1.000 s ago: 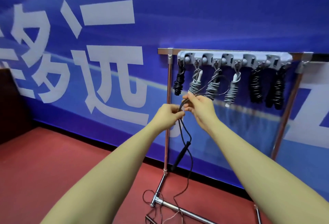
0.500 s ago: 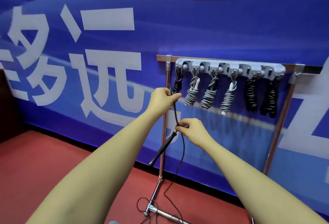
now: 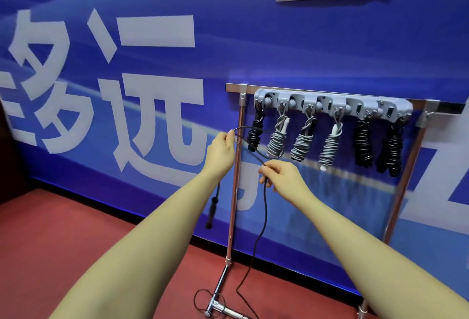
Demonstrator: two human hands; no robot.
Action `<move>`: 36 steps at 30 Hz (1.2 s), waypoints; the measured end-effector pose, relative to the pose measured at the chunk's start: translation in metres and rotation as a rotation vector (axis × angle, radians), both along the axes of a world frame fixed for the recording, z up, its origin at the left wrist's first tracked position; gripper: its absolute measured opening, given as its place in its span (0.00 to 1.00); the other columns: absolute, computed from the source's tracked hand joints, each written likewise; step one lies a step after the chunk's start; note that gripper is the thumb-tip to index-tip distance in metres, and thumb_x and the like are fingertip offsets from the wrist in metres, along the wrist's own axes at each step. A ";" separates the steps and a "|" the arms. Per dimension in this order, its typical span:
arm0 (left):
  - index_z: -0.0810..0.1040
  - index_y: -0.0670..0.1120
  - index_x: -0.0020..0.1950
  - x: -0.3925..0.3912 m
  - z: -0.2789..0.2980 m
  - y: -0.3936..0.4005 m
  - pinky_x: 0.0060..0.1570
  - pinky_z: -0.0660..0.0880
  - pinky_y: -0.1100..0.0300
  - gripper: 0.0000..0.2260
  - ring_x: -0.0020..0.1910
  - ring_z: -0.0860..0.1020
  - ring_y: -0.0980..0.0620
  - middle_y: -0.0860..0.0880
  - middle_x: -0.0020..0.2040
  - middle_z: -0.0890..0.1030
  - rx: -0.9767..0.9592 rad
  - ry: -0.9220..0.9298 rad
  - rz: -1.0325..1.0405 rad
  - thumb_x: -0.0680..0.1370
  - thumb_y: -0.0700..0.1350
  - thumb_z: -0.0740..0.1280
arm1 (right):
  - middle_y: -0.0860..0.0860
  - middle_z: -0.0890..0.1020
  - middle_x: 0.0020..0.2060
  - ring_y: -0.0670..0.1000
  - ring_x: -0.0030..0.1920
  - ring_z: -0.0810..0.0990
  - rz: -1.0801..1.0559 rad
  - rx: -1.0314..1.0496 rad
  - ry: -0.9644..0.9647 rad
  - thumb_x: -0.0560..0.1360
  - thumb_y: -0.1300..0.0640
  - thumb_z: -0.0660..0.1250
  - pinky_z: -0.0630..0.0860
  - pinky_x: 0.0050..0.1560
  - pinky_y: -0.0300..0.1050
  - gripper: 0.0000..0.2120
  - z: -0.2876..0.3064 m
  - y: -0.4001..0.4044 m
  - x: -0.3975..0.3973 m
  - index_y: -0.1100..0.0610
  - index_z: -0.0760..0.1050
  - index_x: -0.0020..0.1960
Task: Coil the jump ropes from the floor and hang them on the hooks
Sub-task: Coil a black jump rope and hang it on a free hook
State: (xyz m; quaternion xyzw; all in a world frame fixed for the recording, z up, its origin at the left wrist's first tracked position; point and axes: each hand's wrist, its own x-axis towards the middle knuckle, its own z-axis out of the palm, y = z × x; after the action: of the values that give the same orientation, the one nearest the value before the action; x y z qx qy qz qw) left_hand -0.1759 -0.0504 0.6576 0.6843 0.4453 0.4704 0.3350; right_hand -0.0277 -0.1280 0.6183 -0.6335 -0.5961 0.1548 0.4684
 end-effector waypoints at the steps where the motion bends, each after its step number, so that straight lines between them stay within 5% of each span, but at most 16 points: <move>1: 0.67 0.44 0.63 -0.001 -0.001 -0.002 0.29 0.66 0.58 0.17 0.30 0.68 0.49 0.49 0.33 0.69 -0.026 -0.005 -0.010 0.83 0.55 0.51 | 0.54 0.82 0.33 0.47 0.30 0.75 -0.024 0.015 0.090 0.78 0.61 0.61 0.72 0.32 0.39 0.09 0.003 0.001 0.000 0.61 0.77 0.42; 4: 0.59 0.53 0.67 -0.003 -0.010 -0.008 0.26 0.61 0.60 0.13 0.24 0.62 0.53 0.49 0.30 0.66 0.007 -0.017 -0.135 0.82 0.46 0.53 | 0.55 0.80 0.33 0.48 0.29 0.73 -0.055 0.067 0.250 0.80 0.60 0.59 0.72 0.29 0.38 0.10 0.017 0.004 -0.001 0.59 0.76 0.43; 8: 0.76 0.47 0.52 -0.004 -0.025 -0.014 0.26 0.60 0.60 0.12 0.21 0.60 0.57 0.49 0.30 0.69 0.024 0.079 -0.265 0.79 0.37 0.54 | 0.55 0.79 0.32 0.47 0.26 0.72 -0.058 0.178 0.417 0.81 0.61 0.57 0.71 0.29 0.40 0.12 0.037 0.015 -0.010 0.59 0.75 0.42; 14: 0.80 0.50 0.55 0.003 -0.038 -0.022 0.42 0.71 0.61 0.09 0.35 0.73 0.54 0.49 0.36 0.75 -0.002 0.127 -0.393 0.76 0.47 0.68 | 0.54 0.79 0.32 0.47 0.25 0.73 -0.019 0.250 0.612 0.81 0.62 0.57 0.71 0.28 0.38 0.11 0.065 0.018 -0.014 0.59 0.75 0.44; 20: 0.83 0.41 0.43 0.016 -0.022 -0.015 0.24 0.63 0.70 0.11 0.21 0.67 0.61 0.51 0.32 0.80 -0.030 0.061 -0.241 0.78 0.46 0.64 | 0.54 0.79 0.40 0.46 0.30 0.75 -0.029 0.219 0.520 0.82 0.55 0.57 0.73 0.27 0.37 0.10 0.056 0.013 -0.002 0.59 0.74 0.49; 27: 0.80 0.39 0.42 0.019 0.028 -0.017 0.20 0.62 0.69 0.13 0.16 0.65 0.61 0.46 0.33 0.79 -0.031 -0.051 -0.243 0.81 0.45 0.62 | 0.48 0.81 0.45 0.46 0.37 0.77 0.105 -0.127 0.129 0.78 0.54 0.64 0.72 0.34 0.38 0.03 0.002 0.002 -0.004 0.51 0.75 0.49; 30: 0.80 0.36 0.46 0.017 0.046 -0.020 0.18 0.60 0.72 0.13 0.16 0.65 0.61 0.46 0.33 0.79 -0.024 -0.085 -0.211 0.81 0.45 0.62 | 0.53 0.83 0.41 0.46 0.34 0.79 0.103 -0.192 0.016 0.78 0.57 0.63 0.73 0.32 0.37 0.10 -0.007 0.001 -0.011 0.62 0.78 0.47; 32: 0.80 0.39 0.47 0.013 0.047 -0.020 0.19 0.60 0.69 0.13 0.17 0.63 0.59 0.49 0.30 0.76 -0.024 -0.040 -0.181 0.81 0.47 0.62 | 0.56 0.82 0.38 0.49 0.32 0.79 0.073 -0.166 0.056 0.79 0.59 0.61 0.73 0.30 0.37 0.13 -0.007 0.001 -0.012 0.67 0.76 0.43; 36: 0.76 0.43 0.54 0.005 0.022 -0.025 0.24 0.61 0.63 0.08 0.24 0.62 0.53 0.46 0.37 0.73 -0.099 0.005 -0.241 0.80 0.42 0.59 | 0.57 0.80 0.35 0.48 0.27 0.76 0.028 0.049 0.437 0.81 0.61 0.57 0.75 0.30 0.37 0.13 0.011 0.000 -0.008 0.61 0.74 0.39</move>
State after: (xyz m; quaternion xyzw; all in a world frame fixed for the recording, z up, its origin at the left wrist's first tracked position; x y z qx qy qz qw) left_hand -0.1708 -0.0757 0.6796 0.7165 0.3836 0.4024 0.4213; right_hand -0.0353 -0.1277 0.6291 -0.5650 -0.4926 0.2806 0.5995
